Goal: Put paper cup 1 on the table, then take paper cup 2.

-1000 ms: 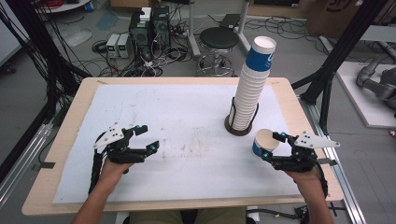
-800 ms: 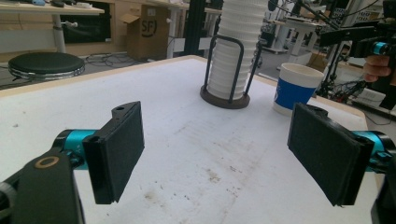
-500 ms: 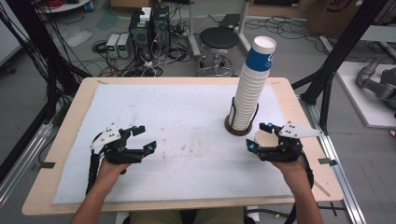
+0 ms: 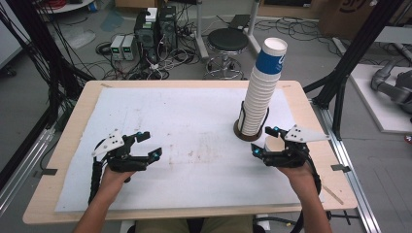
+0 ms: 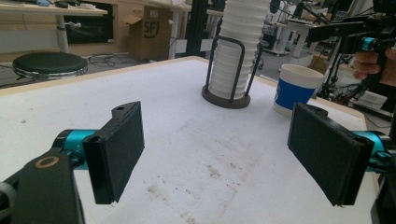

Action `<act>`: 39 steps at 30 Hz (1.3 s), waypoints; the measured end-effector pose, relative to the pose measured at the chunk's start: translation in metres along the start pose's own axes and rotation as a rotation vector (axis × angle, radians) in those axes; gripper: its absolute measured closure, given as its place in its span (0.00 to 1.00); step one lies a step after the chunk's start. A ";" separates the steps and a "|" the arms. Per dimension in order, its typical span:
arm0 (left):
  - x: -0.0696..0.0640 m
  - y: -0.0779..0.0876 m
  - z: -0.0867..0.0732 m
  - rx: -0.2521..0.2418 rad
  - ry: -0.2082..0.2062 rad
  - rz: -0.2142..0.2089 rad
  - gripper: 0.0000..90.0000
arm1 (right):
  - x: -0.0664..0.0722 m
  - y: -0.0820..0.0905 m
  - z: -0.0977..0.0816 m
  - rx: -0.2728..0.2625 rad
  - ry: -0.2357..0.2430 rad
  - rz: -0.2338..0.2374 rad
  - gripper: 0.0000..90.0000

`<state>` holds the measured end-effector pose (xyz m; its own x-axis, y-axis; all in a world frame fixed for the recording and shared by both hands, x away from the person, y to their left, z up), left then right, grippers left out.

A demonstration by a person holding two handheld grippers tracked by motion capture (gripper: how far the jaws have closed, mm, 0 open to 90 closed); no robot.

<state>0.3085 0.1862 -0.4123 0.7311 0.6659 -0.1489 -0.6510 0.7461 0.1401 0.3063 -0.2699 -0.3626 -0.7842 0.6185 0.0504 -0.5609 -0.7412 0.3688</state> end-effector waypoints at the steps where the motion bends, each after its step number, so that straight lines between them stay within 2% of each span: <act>1: 0.000 0.000 0.000 0.002 0.002 -0.002 0.21 | 0.000 0.001 0.000 -0.001 0.001 -0.001 0.21; 7: -0.001 -0.001 0.003 -0.001 0.012 -0.011 0.21 | -0.001 0.003 0.002 -0.003 0.007 -0.008 0.21; 12: 0.001 -0.004 0.014 -0.008 0.013 -0.019 0.21 | 0.000 0.007 0.002 0.002 0.012 -0.005 0.21; 21: -0.001 -0.015 0.054 -0.043 0.012 -0.068 0.20 | 0.000 0.006 0.004 0.007 0.022 0.008 0.21; 22: -0.002 -0.017 0.058 -0.043 0.016 -0.078 0.20 | 0.001 0.005 0.004 0.007 0.021 0.008 0.21; 26: -0.009 -0.028 0.076 -0.027 -0.013 -0.124 0.21 | 0.002 0.005 0.003 0.017 0.027 0.016 0.21; 29: -0.013 -0.038 0.090 -0.037 -0.014 -0.154 0.21 | 0.003 0.006 0.003 0.022 0.023 0.024 0.21; 39: -0.020 -0.063 0.117 -0.018 -0.036 -0.192 0.20 | 0.001 0.008 0.002 0.025 0.019 0.035 0.21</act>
<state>0.3585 0.1250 -0.3039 0.8491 0.5105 -0.1356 -0.5018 0.8598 0.0945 0.3013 -0.2752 -0.3579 -0.8084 0.5868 0.0465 -0.5261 -0.7557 0.3902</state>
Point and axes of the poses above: each handheld gripper's, and its own axes: y roughly backward along the jaws, z roughly out of its top, x roughly to its left, the point moved 2 cm from there along -y, roughly forward along the jaws, and after that the axes turned 5 degrees about z, right-handed, at the moved point
